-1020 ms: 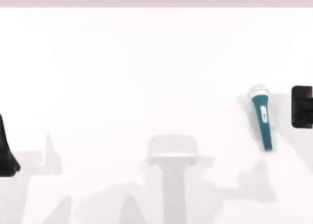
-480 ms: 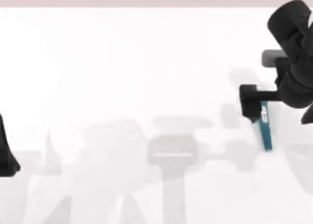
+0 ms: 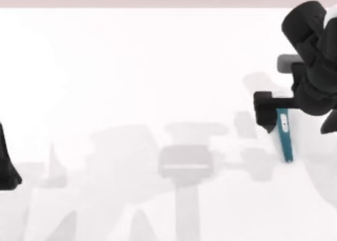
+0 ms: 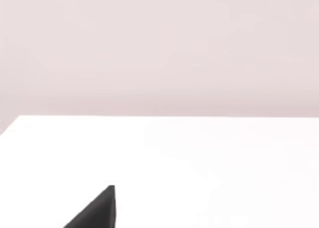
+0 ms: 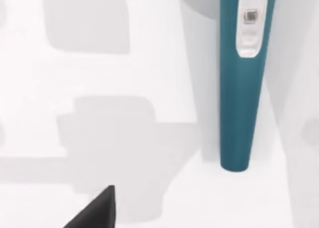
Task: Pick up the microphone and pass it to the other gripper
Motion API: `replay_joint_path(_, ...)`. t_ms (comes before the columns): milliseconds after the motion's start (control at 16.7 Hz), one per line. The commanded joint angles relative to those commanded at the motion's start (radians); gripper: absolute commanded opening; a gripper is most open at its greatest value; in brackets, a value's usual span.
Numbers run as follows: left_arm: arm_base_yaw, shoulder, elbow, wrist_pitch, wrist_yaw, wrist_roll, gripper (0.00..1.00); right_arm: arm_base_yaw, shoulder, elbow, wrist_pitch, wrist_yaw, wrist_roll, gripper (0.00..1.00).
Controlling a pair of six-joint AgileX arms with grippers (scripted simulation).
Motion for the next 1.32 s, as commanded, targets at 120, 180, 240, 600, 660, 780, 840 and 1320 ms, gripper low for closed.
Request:
replay_joint_path(120, 0.0, 0.0, 0.0, 0.0, 0.0, 0.0, 1.0, 0.001, 0.022, -0.018, 0.036, 0.0, -0.002, 1.0)
replay_joint_path(180, 0.0, 0.0, 0.0, 0.0, 0.0, 0.0, 1.0, 0.0, 0.041, -0.033, 0.069, 0.0, -0.003, 1.0)
replay_joint_path(240, 0.0, 0.0, 0.0, 0.0, 0.0, 0.0, 1.0, 0.0, 0.063, -0.051, 0.111, 0.0, -0.003, 1.0)
replay_joint_path(600, 0.0, 0.0, 0.0, 0.0, 0.0, 0.0, 1.0, -0.004, 0.194, -0.152, 0.347, 0.001, -0.005, 1.0)
replay_joint_path(660, 0.0, 0.0, 0.0, 0.0, 0.0, 0.0, 1.0, -0.004, 0.201, -0.156, 0.356, 0.001, -0.005, 1.0)
replay_joint_path(780, 0.0, 0.0, 0.0, 0.0, 0.0, 0.0, 1.0, -0.004, 0.201, -0.157, 0.356, 0.001, -0.005, 1.0)
replay_joint_path(840, 0.0, 0.0, 0.0, 0.0, 0.0, 0.0, 1.0, -0.004, 0.201, -0.157, 0.356, 0.001, -0.005, 1.0)
replay_joint_path(1320, 0.0, 0.0, 0.0, 0.0, 0.0, 0.0, 1.0, -0.004, 0.201, -0.157, 0.356, 0.001, -0.005, 0.4)
